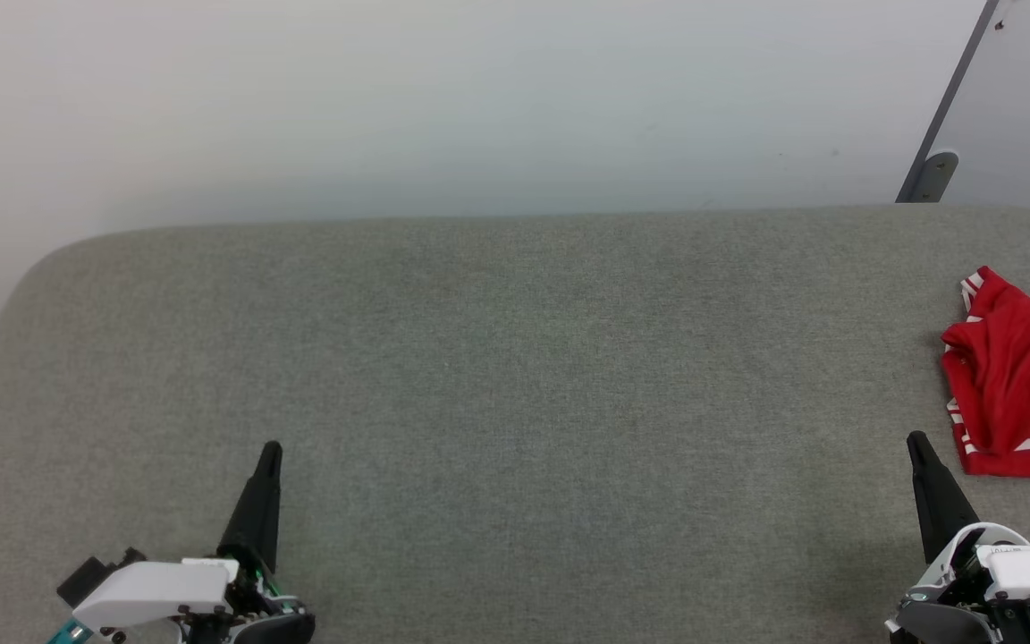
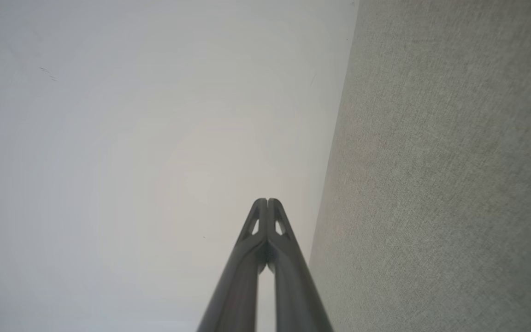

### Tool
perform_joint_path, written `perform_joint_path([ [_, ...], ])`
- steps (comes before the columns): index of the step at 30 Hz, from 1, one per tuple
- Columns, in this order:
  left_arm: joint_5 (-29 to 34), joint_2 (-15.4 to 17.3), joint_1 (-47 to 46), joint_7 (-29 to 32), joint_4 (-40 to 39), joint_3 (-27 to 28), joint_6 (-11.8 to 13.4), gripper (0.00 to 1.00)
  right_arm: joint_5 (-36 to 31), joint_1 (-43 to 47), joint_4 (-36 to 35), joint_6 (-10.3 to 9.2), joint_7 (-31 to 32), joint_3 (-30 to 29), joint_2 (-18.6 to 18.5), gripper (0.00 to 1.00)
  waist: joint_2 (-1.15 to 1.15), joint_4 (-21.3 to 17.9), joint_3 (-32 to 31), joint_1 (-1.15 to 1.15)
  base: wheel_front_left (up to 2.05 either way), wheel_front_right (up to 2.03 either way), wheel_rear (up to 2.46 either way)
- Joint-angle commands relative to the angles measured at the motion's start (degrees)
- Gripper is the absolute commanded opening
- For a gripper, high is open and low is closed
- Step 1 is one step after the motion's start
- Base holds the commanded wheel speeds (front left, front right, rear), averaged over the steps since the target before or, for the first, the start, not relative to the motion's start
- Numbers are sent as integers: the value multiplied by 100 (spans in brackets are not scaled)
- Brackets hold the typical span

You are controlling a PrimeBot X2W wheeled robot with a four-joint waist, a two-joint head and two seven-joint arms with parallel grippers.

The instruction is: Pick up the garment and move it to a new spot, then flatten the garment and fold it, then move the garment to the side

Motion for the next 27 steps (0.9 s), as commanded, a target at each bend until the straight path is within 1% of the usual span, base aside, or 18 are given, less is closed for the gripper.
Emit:
perform_joint_path([
  [1,-13,6,-62,14,8,13,-20,0,22,-9,-13,-6,14,4,18,0,0,0,0,0,0,0,0],
  [27,-16,6,-60,11,8,10,-20,0,23,-9,-13,-6,13,5,18,0,0,0,0,0,0,0,0],
])
